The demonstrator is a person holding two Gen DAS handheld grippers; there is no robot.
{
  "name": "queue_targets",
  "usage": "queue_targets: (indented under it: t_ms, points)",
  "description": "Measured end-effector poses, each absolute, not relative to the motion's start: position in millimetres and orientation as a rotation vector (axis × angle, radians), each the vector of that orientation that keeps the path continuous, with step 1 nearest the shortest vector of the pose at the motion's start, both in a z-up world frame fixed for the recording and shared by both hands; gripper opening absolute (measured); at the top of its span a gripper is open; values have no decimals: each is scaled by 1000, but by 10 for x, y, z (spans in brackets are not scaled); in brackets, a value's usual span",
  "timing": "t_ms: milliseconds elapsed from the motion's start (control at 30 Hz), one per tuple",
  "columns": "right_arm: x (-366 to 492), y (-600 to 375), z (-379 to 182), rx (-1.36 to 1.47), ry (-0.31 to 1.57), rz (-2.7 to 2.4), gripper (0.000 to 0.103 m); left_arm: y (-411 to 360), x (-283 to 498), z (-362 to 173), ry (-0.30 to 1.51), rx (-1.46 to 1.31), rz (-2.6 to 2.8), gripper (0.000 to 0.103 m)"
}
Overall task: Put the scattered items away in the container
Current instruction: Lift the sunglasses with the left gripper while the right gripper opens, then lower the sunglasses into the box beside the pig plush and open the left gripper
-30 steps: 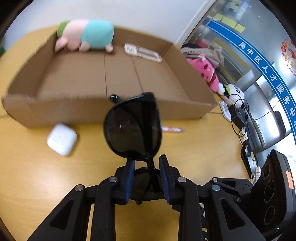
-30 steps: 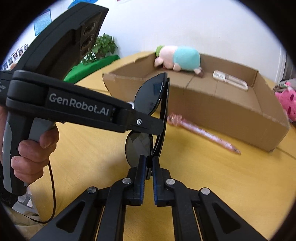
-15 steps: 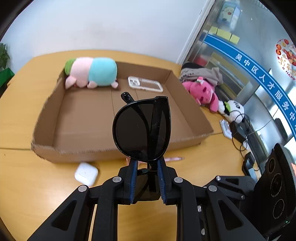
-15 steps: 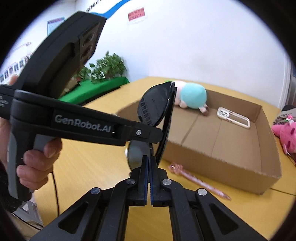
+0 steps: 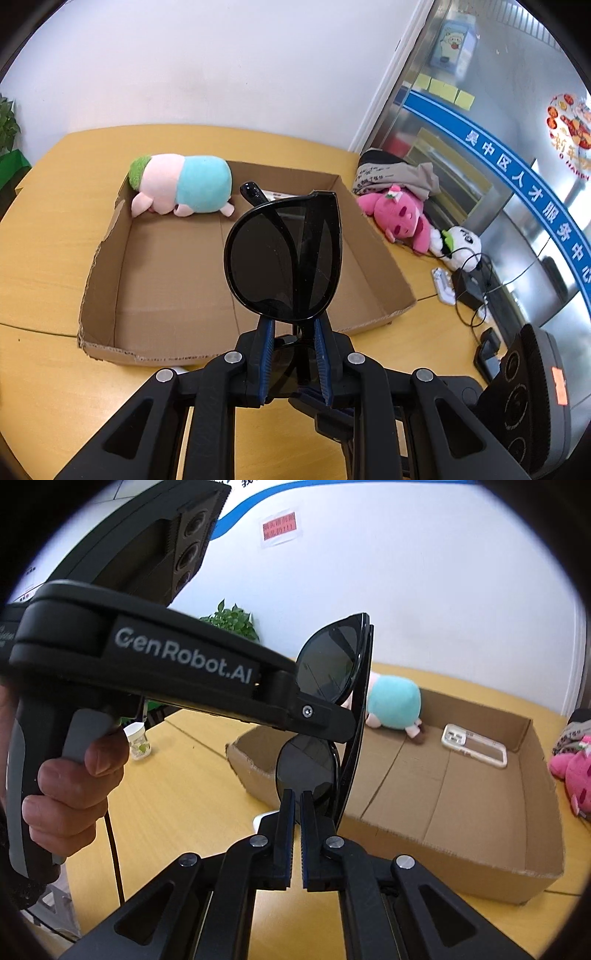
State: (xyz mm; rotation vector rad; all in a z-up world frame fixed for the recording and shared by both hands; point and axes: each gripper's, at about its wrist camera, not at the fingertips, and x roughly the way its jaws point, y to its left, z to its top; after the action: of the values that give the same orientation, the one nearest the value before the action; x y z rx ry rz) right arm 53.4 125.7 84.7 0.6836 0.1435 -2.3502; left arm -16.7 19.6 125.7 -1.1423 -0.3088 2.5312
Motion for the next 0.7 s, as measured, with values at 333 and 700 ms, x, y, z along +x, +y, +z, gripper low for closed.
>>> queue_targets:
  t_ms: [333,700]
  points:
    - [634,1390,1001,579,96,-2459,63,79,-238,1383,-357,-1125,2541,22]
    - [324,1278,855,690,38,-2395,16,157,-353,1279,-373,-1177,2523,22]
